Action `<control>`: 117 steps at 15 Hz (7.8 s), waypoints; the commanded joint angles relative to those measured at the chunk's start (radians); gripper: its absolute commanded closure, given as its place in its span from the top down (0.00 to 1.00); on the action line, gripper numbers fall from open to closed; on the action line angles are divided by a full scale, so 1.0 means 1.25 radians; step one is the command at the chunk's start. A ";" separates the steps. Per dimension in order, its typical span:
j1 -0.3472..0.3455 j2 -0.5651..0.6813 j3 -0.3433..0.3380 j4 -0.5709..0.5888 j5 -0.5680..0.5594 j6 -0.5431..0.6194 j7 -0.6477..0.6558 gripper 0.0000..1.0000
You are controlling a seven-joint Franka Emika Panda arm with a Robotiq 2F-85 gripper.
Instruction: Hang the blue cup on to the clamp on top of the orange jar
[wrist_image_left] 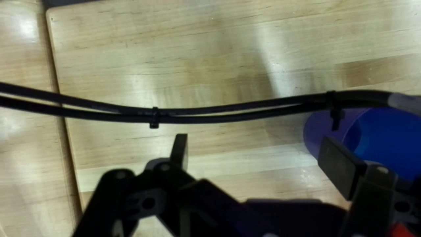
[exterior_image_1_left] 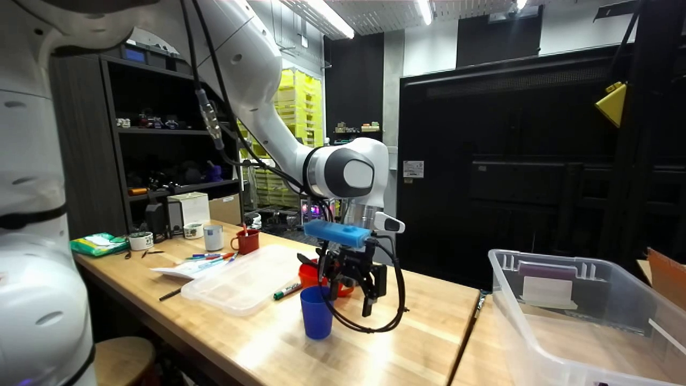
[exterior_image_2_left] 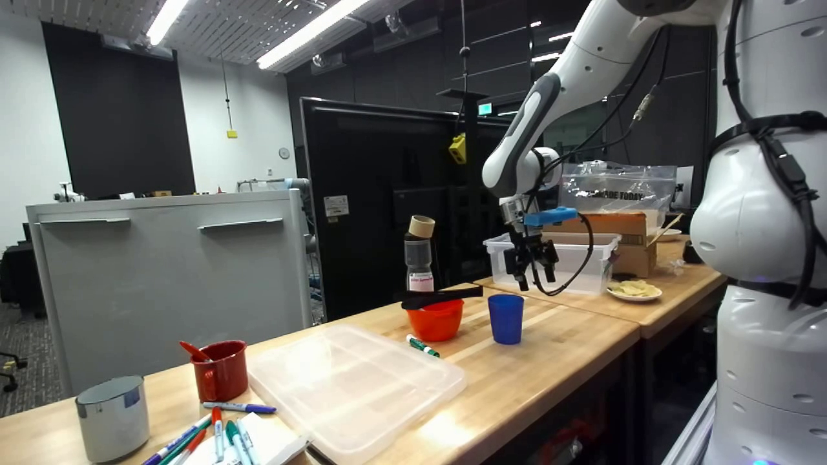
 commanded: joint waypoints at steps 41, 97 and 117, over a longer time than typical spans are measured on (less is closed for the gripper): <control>0.039 0.033 0.047 0.011 -0.012 0.043 0.093 1.00; -0.007 -0.015 0.006 0.016 0.154 0.146 0.035 0.01; 0.002 -0.066 0.025 0.029 -0.383 -0.022 0.658 0.01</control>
